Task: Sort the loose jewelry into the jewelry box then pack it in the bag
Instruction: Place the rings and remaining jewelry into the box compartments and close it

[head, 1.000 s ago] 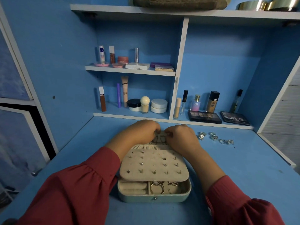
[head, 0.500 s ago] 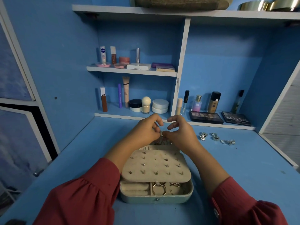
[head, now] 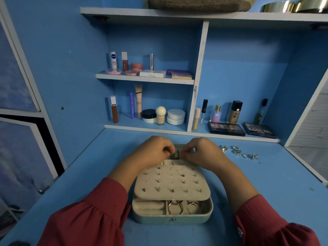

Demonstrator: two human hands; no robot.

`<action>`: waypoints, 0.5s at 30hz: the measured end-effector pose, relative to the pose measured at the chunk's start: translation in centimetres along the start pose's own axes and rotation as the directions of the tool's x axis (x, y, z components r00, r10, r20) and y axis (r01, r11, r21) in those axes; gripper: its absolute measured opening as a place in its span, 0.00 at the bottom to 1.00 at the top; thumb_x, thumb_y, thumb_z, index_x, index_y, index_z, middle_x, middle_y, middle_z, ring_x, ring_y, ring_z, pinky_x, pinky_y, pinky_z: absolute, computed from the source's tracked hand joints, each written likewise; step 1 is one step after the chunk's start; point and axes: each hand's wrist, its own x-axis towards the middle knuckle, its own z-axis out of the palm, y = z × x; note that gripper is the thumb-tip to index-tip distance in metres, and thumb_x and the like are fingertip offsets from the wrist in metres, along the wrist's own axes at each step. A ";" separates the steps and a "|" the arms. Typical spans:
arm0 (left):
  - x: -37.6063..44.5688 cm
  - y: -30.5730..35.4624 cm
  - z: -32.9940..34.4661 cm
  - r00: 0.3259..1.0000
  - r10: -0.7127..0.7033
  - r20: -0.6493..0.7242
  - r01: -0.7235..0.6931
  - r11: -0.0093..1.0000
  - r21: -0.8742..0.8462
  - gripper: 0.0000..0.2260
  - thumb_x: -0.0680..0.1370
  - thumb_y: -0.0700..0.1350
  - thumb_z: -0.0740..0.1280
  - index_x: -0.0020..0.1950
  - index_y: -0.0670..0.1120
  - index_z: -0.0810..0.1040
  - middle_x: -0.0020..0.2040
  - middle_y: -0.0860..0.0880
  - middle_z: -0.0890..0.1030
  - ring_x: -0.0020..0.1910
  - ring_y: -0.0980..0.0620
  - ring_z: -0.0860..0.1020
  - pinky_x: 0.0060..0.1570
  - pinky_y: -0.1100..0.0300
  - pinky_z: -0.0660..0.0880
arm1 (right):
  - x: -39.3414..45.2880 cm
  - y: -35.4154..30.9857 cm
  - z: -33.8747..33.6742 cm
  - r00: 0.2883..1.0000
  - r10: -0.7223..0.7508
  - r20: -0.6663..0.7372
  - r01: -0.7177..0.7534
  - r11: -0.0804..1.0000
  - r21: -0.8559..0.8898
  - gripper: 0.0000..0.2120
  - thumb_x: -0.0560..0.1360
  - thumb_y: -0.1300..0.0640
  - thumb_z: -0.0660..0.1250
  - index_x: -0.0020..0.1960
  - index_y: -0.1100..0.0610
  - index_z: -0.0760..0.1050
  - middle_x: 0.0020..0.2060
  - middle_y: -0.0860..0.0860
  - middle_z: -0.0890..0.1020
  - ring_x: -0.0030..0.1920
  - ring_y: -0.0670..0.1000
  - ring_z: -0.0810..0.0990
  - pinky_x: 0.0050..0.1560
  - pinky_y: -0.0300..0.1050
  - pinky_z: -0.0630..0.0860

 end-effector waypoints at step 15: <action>0.1 -0.5 0.9 0.995 -0.045 0.089 0.059 0.985 -0.163 0.15 0.77 0.34 0.60 0.55 0.53 0.74 0.49 0.53 0.78 0.48 0.53 0.77 0.50 0.56 0.76 | -0.1 0.2 0.2 0.989 -0.080 0.125 0.094 0.989 -0.110 0.06 0.76 0.55 0.67 0.48 0.55 0.81 0.49 0.51 0.78 0.54 0.54 0.71 0.57 0.51 0.69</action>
